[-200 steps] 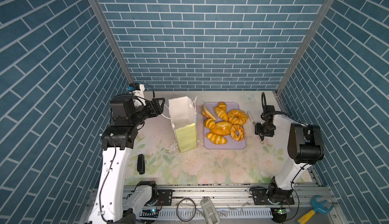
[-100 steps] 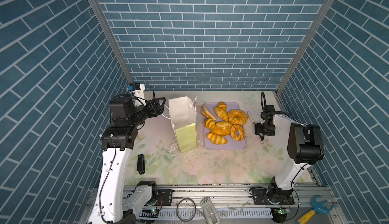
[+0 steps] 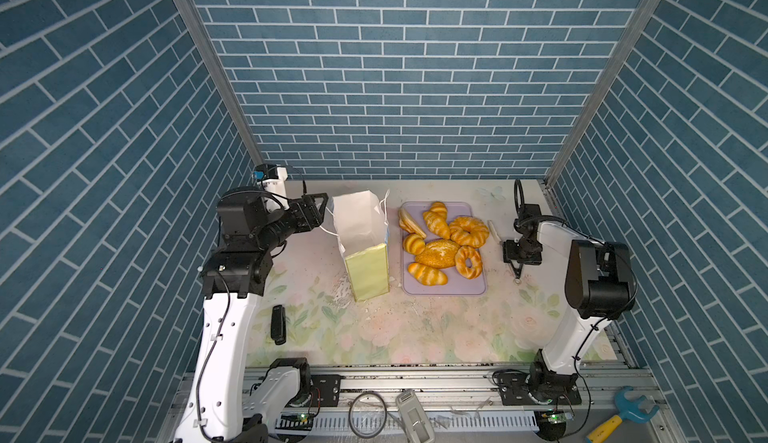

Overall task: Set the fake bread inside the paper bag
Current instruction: 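Lift the tongs with the right gripper and carry them over the bread tray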

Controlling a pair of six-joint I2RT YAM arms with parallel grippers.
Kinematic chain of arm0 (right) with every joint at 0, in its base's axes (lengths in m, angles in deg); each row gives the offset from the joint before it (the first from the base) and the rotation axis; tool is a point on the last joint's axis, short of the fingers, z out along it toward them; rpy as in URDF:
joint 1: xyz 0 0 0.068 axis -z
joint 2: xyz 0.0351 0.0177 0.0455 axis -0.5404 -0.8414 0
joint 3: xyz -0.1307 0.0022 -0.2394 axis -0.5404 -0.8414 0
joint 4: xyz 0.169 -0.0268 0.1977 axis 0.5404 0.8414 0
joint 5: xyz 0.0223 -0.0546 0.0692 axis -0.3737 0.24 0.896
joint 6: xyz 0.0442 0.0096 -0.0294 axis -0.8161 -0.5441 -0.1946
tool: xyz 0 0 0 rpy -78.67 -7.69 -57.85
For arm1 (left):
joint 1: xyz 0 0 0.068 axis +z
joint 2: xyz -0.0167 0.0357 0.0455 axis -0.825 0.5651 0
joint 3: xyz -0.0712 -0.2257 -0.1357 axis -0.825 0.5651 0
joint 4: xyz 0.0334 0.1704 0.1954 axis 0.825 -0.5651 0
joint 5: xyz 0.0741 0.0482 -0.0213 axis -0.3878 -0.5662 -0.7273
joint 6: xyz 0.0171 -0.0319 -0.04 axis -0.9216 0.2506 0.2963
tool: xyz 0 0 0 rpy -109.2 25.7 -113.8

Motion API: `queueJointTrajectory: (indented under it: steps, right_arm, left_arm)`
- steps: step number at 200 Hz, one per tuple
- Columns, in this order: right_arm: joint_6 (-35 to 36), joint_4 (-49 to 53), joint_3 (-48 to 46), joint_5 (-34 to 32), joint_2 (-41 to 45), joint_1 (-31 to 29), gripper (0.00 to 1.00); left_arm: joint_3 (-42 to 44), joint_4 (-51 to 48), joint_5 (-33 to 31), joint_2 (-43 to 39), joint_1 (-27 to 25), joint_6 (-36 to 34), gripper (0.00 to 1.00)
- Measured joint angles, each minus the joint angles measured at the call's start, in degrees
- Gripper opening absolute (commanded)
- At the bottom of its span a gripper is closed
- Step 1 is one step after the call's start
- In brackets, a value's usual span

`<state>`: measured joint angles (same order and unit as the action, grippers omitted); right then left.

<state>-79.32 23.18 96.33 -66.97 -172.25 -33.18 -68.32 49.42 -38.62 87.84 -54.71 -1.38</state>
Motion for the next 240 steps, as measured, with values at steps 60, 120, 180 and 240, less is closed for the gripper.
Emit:
queueJointTrajectory:
  steps: [60,120,180,240]
  right_arm:
    - [-1.16,2.08,1.16,0.42,-0.76,0.00,0.69]
    - [-2.19,3.93,2.45,1.11,-1.70,0.02,0.66]
    - [-2.82,4.96,2.82,0.76,-1.68,0.02,0.51]
    - [-2.75,8.85,5.25,0.48,4.66,0.00,0.50]
  left_arm:
    - [0.24,0.02,0.00,-0.04,0.00,0.02,0.73]
    - [0.31,0.04,0.00,-0.02,0.00,0.02,0.73]
    - [0.31,0.04,-0.04,-0.02,0.00,0.22,0.73]
    - [0.52,1.11,-0.31,-0.02,0.00,1.27,0.73]
